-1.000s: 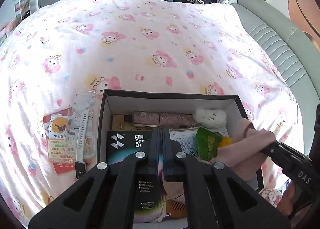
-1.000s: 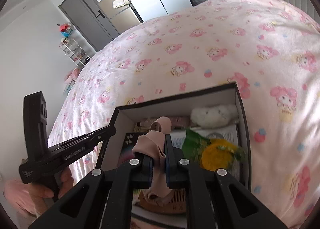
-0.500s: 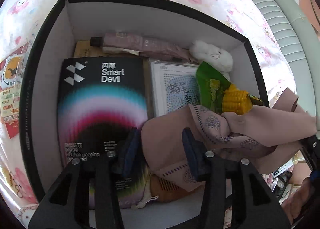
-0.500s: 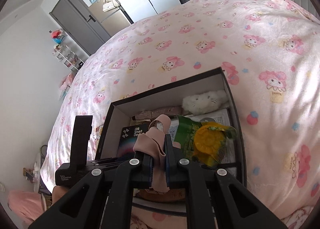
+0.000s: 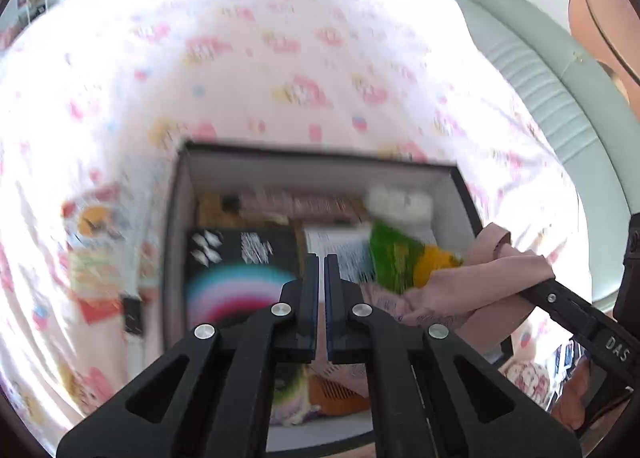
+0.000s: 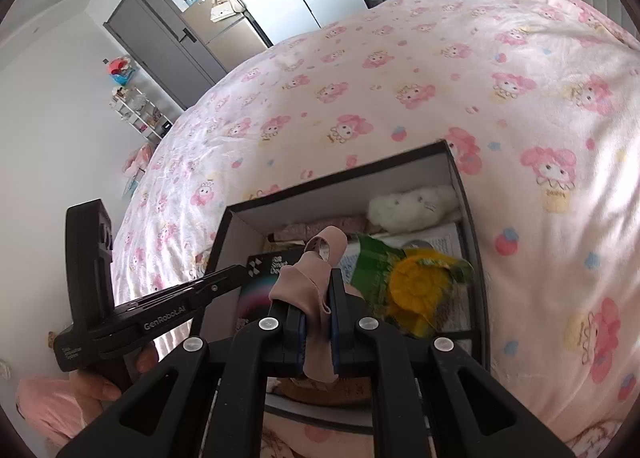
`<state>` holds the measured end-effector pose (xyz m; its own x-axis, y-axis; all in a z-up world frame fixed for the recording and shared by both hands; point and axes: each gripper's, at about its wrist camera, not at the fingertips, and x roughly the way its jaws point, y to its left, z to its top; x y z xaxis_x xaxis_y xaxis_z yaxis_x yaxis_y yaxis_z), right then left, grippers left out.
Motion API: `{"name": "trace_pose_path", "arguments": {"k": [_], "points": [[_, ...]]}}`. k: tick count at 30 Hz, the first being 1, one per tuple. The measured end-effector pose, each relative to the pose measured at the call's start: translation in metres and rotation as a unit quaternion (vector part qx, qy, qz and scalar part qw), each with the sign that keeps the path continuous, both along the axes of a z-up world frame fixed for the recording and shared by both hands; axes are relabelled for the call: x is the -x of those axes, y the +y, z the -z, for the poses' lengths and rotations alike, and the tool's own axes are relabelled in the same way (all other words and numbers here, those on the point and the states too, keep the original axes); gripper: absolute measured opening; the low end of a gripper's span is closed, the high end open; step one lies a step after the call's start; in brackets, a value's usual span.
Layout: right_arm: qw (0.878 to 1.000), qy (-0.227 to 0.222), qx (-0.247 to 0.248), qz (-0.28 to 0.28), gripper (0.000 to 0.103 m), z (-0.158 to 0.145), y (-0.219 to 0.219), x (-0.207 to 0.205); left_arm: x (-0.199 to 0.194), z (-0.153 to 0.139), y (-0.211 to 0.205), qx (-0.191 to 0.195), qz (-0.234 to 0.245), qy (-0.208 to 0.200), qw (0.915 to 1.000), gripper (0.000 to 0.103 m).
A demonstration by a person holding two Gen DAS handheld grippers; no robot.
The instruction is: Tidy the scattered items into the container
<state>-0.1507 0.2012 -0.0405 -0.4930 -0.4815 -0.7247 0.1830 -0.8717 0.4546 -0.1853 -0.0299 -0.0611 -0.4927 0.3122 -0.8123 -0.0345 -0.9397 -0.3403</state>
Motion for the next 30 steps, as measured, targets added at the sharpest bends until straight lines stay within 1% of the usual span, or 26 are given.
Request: {"name": "trace_pose_path", "arguments": {"k": [1,2,3,4,5,6,7,8,9,11,13,15,17,19,20,21,24,26,28,30], "points": [[1.0,0.009,0.005,-0.01,0.007,-0.006,-0.006,0.009,0.008,-0.008,-0.005,0.004,-0.004,0.011,0.9999,0.0],[1.0,0.021,0.008,-0.022,0.007,-0.011,-0.013,0.018,0.014,-0.012,-0.009,0.005,-0.002,0.012,0.9999,0.0],[0.999,0.025,0.0,-0.028,0.007,-0.015,-0.021,0.028,0.019,-0.012,-0.011,0.001,0.012,0.003,0.9999,0.0],[0.999,0.021,-0.013,-0.026,0.007,-0.017,-0.028,0.035,0.025,-0.008,-0.014,-0.013,0.017,-0.011,0.9997,0.001],[0.999,0.021,-0.015,-0.028,0.007,-0.02,-0.033,0.039,0.028,0.0,-0.017,-0.031,0.017,-0.027,0.999,0.001],[0.999,0.026,-0.006,-0.037,0.007,-0.023,-0.037,0.041,0.032,0.012,-0.016,-0.038,0.025,-0.045,0.9979,0.002],[0.999,0.028,0.002,-0.044,0.007,-0.024,-0.04,0.041,0.031,0.023,-0.015,-0.038,0.029,-0.063,0.9969,0.005],[0.998,0.027,0.005,-0.049,0.007,-0.026,-0.044,0.041,0.029,0.033,-0.016,-0.036,0.026,-0.076,0.9961,0.01],[0.998,0.029,0.004,-0.055,0.007,-0.028,-0.049,0.041,0.027,0.048,-0.007,-0.033,0.025,-0.086,0.9955,0.012],[0.997,0.036,0.004,-0.073,0.007,-0.034,-0.061,0.041,0.025,0.067,-0.009,-0.043,0.011,-0.101,0.9939,0.017],[0.995,0.043,-0.005,-0.091,0.007,-0.04,-0.076,0.044,0.022,0.074,-0.017,-0.053,-0.009,-0.1,0.9935,0.02],[0.993,0.051,-0.016,-0.106,0.007,-0.047,-0.092,0.048,0.023,0.074,-0.025,-0.056,-0.02,-0.091,0.9941,0.023],[0.989,0.07,-0.007,-0.129,0.007,-0.056,-0.103,0.047,0.022,0.07,-0.03,-0.058,-0.022,-0.079,0.995,0.029],[0.988,0.086,0.0,-0.131,0.007,-0.058,-0.105,0.044,0.021,0.07,-0.035,-0.062,-0.022,-0.072,0.9953,0.032],[0.989,0.086,-0.007,-0.12,0.007,-0.053,-0.104,0.044,0.021,0.071,-0.035,-0.063,-0.021,-0.071,0.9953,0.033],[0.991,0.075,-0.023,-0.11,0.007,-0.042,-0.102,0.046,0.022,0.073,-0.034,-0.063,-0.018,-0.07,0.9953,0.033],[0.994,-0.008,-0.083,-0.072,0.007,0.01,-0.088,0.057,0.021,0.073,-0.033,-0.052,-0.01,-0.065,0.9965,0.033],[0.992,-0.04,-0.105,-0.05,0.007,0.036,-0.071,0.057,0.021,0.073,-0.029,-0.044,-0.004,-0.062,0.9971,0.033],[0.99,-0.055,-0.129,-0.025,0.007,0.049,-0.054,0.054,0.022,0.072,-0.026,-0.042,0.0,-0.062,0.9972,0.033],[0.99,-0.058,-0.126,-0.015,0.007,0.049,-0.041,0.051,0.025,0.071,-0.021,-0.036,0.006,-0.061,0.9975,0.033]]}}
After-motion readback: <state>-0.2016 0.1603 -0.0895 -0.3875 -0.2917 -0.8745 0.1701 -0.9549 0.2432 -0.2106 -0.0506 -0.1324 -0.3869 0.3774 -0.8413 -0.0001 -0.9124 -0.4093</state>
